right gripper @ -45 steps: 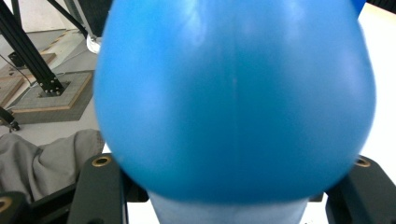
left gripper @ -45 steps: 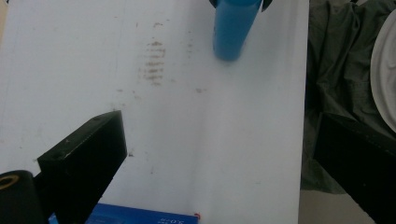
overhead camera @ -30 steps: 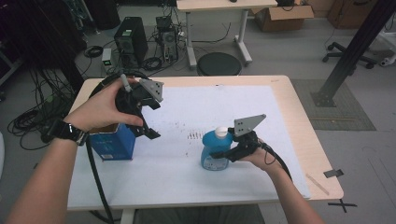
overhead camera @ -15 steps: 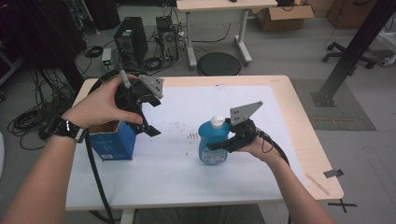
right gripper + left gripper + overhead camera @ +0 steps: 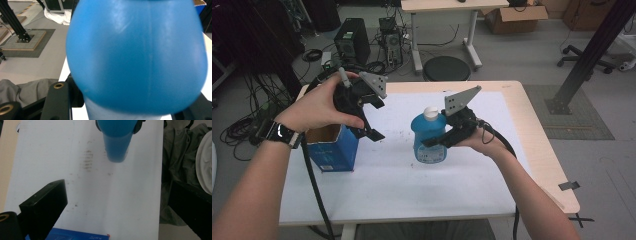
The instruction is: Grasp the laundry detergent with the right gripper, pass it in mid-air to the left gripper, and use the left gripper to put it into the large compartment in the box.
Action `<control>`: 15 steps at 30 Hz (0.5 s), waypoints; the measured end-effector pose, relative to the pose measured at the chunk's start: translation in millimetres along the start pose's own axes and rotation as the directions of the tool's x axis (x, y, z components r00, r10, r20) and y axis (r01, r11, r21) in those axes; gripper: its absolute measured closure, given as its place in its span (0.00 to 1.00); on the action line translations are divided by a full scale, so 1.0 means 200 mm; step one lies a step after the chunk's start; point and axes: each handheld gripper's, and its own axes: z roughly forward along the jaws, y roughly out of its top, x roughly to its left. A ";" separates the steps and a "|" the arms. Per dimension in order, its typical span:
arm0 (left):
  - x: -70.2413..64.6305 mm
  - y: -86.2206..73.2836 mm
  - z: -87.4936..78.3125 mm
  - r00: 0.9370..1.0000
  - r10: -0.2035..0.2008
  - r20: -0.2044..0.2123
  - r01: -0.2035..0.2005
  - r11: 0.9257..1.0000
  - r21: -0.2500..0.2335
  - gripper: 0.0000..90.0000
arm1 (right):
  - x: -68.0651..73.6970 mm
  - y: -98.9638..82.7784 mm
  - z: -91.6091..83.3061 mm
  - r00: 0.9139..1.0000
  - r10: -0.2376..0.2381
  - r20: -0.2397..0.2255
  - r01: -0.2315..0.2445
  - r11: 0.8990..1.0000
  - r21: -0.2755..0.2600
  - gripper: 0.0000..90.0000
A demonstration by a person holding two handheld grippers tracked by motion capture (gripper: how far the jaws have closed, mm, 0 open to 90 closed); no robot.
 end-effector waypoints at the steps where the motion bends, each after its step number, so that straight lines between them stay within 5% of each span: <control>1: 0.00 0.00 0.00 1.000 0.000 0.001 0.000 1.000 -0.001 0.04 | 0.00 0.02 0.01 1.000 0.000 -0.003 0.000 1.000 0.004 0.47; 15: 0.00 0.06 -0.03 1.000 -0.002 0.008 0.002 1.000 -0.015 0.04 | 0.01 0.18 0.12 0.998 -0.045 -0.033 0.047 0.998 0.046 0.47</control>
